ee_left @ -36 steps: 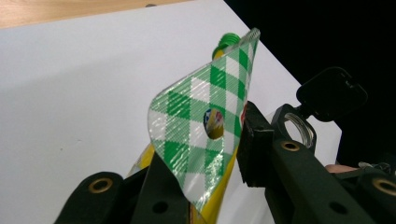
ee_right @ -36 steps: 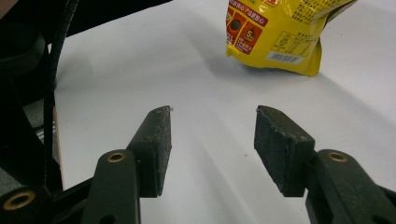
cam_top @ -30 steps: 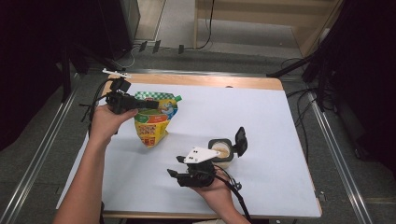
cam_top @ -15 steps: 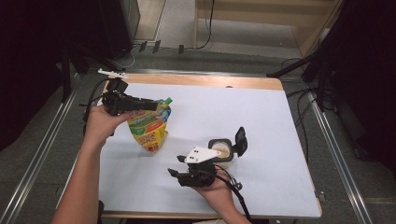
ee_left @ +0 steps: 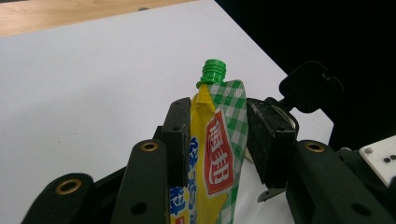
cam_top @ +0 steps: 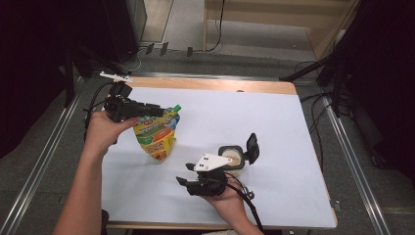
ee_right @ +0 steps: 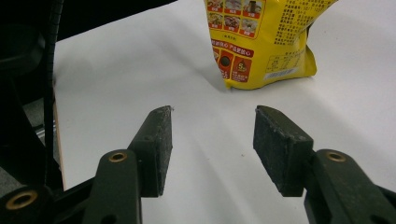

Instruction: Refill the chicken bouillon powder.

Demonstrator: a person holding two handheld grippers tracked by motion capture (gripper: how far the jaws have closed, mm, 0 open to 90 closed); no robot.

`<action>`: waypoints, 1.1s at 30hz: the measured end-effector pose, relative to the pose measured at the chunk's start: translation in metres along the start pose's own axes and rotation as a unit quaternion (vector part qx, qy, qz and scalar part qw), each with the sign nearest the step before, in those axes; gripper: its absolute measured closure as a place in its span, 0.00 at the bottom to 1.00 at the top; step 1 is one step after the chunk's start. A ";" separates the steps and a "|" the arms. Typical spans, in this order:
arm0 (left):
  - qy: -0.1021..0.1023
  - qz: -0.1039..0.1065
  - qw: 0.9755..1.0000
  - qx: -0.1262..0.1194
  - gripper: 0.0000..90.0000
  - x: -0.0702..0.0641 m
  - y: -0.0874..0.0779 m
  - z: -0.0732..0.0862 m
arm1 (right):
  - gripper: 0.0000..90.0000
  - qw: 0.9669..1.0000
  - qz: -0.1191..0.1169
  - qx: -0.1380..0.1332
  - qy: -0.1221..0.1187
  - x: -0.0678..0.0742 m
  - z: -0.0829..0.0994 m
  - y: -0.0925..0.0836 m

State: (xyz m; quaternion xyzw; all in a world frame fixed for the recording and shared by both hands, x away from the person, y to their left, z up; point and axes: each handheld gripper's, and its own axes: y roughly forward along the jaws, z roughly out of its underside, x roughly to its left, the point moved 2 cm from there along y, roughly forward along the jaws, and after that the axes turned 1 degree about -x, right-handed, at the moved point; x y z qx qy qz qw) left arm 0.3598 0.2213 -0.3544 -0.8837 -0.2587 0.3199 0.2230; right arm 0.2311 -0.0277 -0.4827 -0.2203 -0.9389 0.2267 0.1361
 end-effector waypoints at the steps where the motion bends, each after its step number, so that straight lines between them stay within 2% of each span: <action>1: -0.002 0.000 1.000 -0.001 0.69 0.000 -0.002 0.000 | 0.54 1.000 0.000 -0.001 -0.001 0.000 0.000 0.000; 10: -0.014 -0.003 1.000 -0.018 0.65 0.001 -0.017 -0.001 | 0.54 1.000 -0.006 0.002 -0.003 0.002 -0.001 -0.001; 15: -0.019 -0.016 0.999 -0.028 0.64 0.006 -0.025 -0.001 | 0.54 1.000 -0.009 0.004 -0.002 0.002 -0.001 0.000; 22: -0.032 -0.025 0.999 -0.022 0.64 0.018 -0.026 0.004 | 0.54 1.000 -0.012 0.009 -0.001 0.002 -0.001 0.000; 25: -0.040 -0.038 0.998 -0.018 0.63 0.025 -0.022 0.007 | 0.54 1.000 -0.011 0.012 -0.001 0.002 -0.002 -0.001; 29: -0.036 -0.063 0.997 -0.019 0.59 0.035 -0.021 0.012 | 0.54 1.000 -0.011 0.012 -0.001 0.001 -0.005 -0.004; 33: -0.049 -0.081 0.995 -0.028 0.58 0.042 -0.018 0.016 | 0.55 1.000 -0.012 0.014 0.007 -0.001 -0.008 -0.008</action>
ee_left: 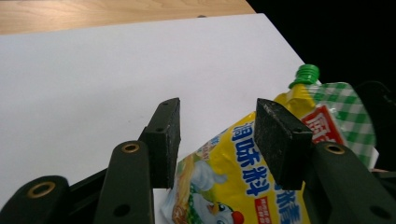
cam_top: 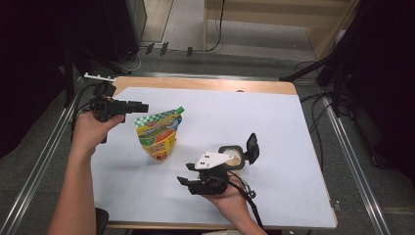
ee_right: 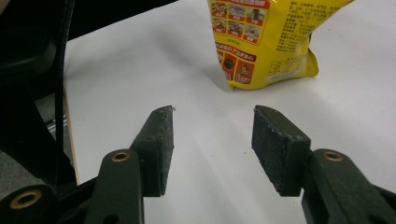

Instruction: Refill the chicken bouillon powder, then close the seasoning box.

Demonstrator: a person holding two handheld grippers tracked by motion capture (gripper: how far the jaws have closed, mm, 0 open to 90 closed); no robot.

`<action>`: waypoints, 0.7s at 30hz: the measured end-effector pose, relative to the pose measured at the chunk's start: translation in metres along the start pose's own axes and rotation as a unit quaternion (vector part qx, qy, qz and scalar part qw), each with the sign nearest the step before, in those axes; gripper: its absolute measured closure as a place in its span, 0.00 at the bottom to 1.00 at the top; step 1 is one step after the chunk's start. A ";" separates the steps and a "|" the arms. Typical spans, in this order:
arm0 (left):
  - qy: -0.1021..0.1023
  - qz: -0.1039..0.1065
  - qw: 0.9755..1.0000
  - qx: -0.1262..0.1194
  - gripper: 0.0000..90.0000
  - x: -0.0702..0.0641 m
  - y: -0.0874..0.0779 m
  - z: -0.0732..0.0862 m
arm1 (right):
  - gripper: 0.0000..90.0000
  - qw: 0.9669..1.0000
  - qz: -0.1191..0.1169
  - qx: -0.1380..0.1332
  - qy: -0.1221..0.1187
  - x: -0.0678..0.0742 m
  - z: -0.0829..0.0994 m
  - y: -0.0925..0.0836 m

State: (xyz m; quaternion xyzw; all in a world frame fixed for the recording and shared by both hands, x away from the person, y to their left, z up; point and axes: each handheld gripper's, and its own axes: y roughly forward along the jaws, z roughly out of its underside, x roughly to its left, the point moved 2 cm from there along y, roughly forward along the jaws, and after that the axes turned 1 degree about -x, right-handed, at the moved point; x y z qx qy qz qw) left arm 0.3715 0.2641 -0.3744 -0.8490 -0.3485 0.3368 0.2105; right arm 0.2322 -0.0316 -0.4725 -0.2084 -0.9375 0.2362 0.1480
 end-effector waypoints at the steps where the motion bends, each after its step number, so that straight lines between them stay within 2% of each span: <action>1: -0.003 -0.002 1.000 -0.002 0.58 0.001 0.001 0.001 | 0.56 1.000 0.001 0.001 0.002 -0.001 -0.001 -0.001; 5: -0.005 0.003 1.000 -0.002 0.53 0.008 0.006 0.005 | 0.57 1.000 0.002 0.000 0.010 -0.004 -0.003 -0.007; 10: 0.018 -0.013 1.000 0.020 0.48 0.014 0.013 0.008 | 0.58 1.000 0.004 0.003 0.016 -0.009 -0.006 -0.012; 14: 0.000 0.007 1.000 0.003 0.46 0.019 0.016 0.012 | 0.58 1.000 0.003 0.007 0.023 -0.013 -0.008 -0.016; 21: -0.015 0.002 1.000 0.006 0.44 0.023 0.021 0.015 | 0.60 0.999 0.005 0.004 0.032 -0.020 -0.013 -0.027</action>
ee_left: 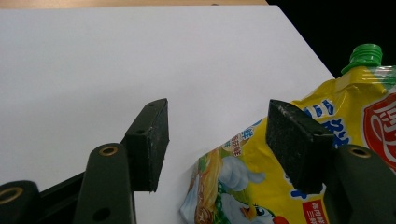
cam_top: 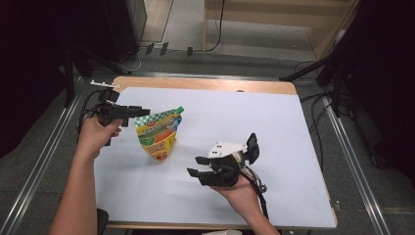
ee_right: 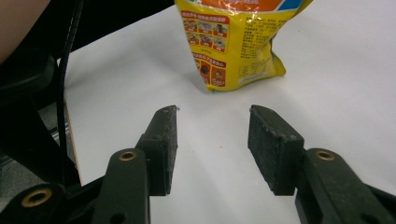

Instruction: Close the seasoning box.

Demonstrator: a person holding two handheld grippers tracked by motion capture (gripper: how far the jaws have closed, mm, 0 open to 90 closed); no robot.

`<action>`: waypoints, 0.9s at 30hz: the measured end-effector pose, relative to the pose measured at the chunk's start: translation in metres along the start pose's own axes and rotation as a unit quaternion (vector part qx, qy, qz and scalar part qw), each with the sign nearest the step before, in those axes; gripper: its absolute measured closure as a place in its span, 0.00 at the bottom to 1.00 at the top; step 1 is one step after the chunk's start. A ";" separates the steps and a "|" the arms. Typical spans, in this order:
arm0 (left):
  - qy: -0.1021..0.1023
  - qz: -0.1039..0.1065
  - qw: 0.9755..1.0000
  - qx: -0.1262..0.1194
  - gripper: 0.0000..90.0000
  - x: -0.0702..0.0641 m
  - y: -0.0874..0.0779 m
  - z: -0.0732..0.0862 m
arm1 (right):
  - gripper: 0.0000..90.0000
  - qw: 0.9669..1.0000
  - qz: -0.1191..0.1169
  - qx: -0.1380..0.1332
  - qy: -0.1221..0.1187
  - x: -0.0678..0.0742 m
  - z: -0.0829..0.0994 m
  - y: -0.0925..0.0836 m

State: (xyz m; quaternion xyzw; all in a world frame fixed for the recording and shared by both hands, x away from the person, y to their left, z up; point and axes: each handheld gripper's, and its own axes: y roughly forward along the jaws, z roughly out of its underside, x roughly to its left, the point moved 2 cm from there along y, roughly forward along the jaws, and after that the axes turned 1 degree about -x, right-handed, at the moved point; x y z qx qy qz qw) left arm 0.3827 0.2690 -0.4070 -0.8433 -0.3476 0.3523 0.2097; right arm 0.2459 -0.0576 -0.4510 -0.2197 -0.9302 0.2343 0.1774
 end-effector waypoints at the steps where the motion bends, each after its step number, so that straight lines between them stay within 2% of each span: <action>1: -0.002 0.001 1.000 0.001 0.43 0.000 0.000 0.000 | 0.60 1.000 0.002 0.001 0.000 -0.001 -0.001 -0.003; 2: -0.003 0.002 1.000 0.004 0.43 0.000 0.001 0.000 | 0.60 1.000 0.002 0.001 0.001 -0.002 -0.002 -0.004; 7: 0.021 -0.007 1.000 0.007 0.44 -0.002 0.002 0.002 | 0.60 1.000 0.007 -0.003 0.008 -0.009 -0.008 -0.016; 11: 0.013 -0.004 1.000 0.006 0.42 -0.002 0.001 0.002 | 0.61 1.000 0.013 -0.003 0.008 -0.014 -0.012 -0.025; 16: 0.012 -0.002 1.000 0.008 0.42 -0.003 0.003 0.003 | 0.61 1.000 0.019 -0.004 0.008 -0.019 -0.015 -0.038; 21: 0.015 0.001 1.000 0.013 0.41 -0.005 0.003 0.003 | 0.62 0.999 0.029 -0.016 -0.001 -0.025 -0.022 -0.056; 27: 0.014 0.000 1.000 0.011 0.40 -0.006 0.003 0.003 | 0.65 0.999 0.042 -0.029 0.011 -0.036 -0.028 -0.081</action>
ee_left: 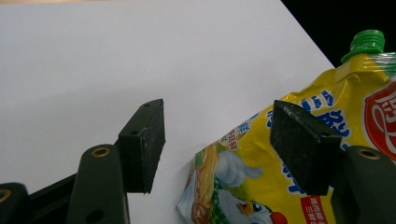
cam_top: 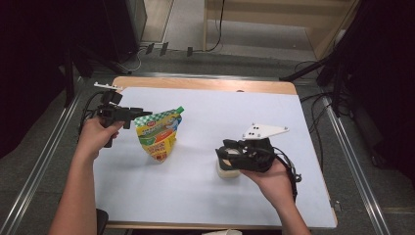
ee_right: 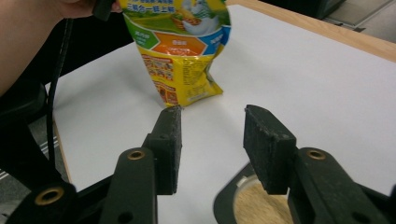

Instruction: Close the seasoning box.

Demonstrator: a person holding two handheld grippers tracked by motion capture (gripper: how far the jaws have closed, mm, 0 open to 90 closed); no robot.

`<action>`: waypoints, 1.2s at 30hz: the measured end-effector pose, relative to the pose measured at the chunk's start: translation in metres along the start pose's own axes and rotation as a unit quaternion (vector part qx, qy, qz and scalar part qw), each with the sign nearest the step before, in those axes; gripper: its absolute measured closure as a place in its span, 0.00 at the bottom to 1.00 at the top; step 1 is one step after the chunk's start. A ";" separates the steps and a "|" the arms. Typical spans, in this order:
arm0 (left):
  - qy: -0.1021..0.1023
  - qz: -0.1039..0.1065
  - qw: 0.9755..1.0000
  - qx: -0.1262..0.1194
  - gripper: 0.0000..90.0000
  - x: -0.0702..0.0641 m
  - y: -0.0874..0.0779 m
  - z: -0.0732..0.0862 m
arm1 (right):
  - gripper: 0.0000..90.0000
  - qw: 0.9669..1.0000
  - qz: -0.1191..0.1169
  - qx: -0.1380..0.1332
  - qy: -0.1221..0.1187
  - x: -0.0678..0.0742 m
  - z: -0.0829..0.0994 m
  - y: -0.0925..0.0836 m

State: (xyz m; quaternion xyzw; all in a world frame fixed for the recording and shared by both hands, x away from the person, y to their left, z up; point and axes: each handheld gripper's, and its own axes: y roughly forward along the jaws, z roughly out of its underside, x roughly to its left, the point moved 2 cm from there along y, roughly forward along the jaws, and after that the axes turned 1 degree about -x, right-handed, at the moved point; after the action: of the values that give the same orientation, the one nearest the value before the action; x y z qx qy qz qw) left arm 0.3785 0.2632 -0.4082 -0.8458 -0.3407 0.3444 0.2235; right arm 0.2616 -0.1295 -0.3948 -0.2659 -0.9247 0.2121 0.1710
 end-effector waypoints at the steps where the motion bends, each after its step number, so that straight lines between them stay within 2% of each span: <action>1: 0.001 -0.001 1.000 0.000 0.40 0.000 0.000 0.000 | 0.66 1.000 0.003 0.000 0.000 -0.003 0.000 -0.003; 6: 0.005 -0.003 1.000 0.001 0.40 -0.001 0.000 0.000 | 0.72 1.000 0.015 -0.002 0.007 -0.014 -0.001 -0.016; 17: 0.008 -0.010 1.000 -0.001 0.40 -0.001 0.000 0.000 | 0.92 0.999 0.040 -0.014 0.025 -0.035 -0.001 -0.050; 25: 0.018 -0.015 1.000 0.001 0.40 -0.001 0.001 0.001 | 1.00 0.996 0.064 -0.042 0.052 -0.052 0.001 -0.075; 29: 0.016 -0.014 1.000 0.001 0.40 -0.001 0.002 0.001 | 1.00 0.994 0.081 -0.036 0.056 -0.059 0.005 -0.078; 32: 0.017 -0.014 1.000 0.002 0.40 -0.001 0.002 0.001 | 1.00 0.994 0.089 -0.023 0.060 -0.065 0.011 -0.073; 36: 0.018 -0.013 1.000 0.002 0.40 -0.001 0.002 0.001 | 1.00 0.994 0.086 -0.007 0.071 -0.073 0.021 -0.062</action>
State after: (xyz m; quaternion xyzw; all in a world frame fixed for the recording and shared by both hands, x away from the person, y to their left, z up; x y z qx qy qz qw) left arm 0.3780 0.2611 -0.4099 -0.8469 -0.3470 0.3268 0.2355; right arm 0.2846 -0.2248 -0.3973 -0.3597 -0.8854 0.2005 0.2156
